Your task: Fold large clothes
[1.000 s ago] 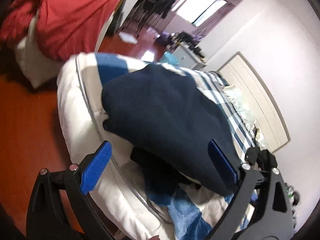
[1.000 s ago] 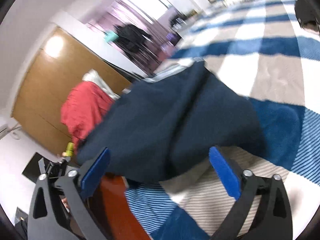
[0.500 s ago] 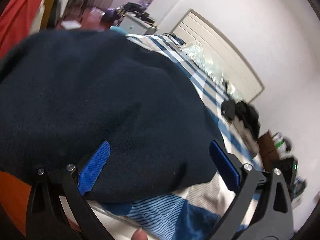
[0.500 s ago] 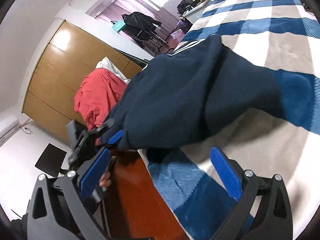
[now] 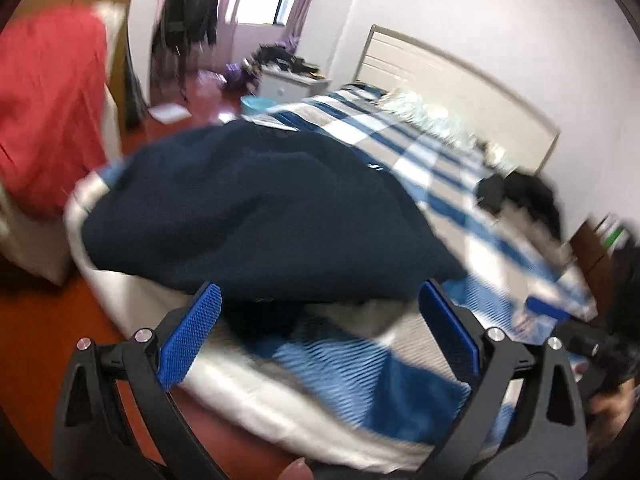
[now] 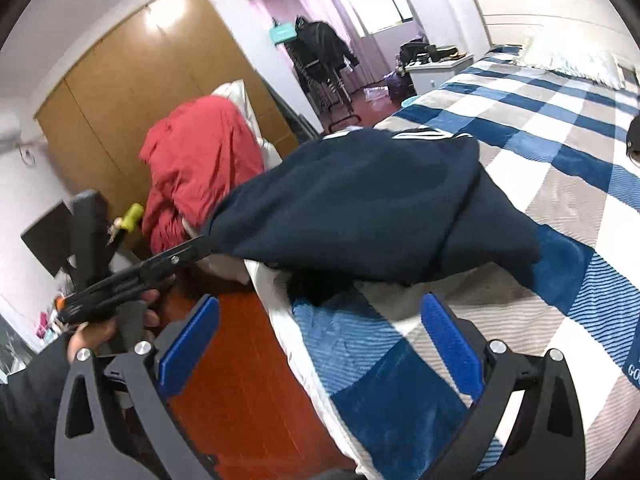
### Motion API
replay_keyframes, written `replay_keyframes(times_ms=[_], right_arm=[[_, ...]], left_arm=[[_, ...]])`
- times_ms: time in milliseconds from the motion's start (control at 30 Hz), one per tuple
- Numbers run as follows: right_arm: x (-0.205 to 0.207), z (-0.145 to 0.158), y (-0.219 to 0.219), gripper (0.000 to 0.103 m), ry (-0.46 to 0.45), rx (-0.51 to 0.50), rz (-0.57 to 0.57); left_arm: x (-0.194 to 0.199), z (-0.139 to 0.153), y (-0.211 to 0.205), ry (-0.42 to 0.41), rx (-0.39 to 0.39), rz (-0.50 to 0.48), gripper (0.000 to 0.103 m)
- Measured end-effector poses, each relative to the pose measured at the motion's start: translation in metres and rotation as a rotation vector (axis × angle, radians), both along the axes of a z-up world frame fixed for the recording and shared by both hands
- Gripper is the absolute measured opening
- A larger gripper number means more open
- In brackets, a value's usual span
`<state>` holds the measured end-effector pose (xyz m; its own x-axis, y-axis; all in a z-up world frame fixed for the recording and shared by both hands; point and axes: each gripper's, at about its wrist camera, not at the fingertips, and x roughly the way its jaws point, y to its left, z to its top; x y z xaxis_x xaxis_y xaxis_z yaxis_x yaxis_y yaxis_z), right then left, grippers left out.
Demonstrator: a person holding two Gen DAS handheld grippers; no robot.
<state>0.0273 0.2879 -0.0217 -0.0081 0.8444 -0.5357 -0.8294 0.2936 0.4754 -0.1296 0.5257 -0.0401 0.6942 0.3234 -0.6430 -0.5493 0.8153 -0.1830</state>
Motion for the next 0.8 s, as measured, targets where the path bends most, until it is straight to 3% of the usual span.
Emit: replay_keyframes(times_ms=[67,167,400,533,800], right_arm=[[-0.007,0.002,0.0,0.098,0.004,-0.001,-0.032],[-0.019,0.002,0.002,0.098,-0.008,0.003,-0.054],[-0.04,0.01,0.008,0.098,-0.05,-0.014,-0.051],[-0.047,0.02,0.01,0.098,-0.08,-0.018,-0.051],[-0.052,0.032,0.009,0.098,-0.126,0.003,-0.06]], left_arm=[[-0.009,0.011,-0.019,0.013,0.072,0.005,0.097],[-0.022,0.021,-0.037,0.02,0.12,-0.003,0.097],[-0.045,0.04,-0.043,-0.029,0.153,0.038,0.096],[-0.046,0.047,-0.05,-0.029,0.211,0.05,0.096],[-0.047,0.055,-0.054,-0.051,0.232,0.045,0.097]])
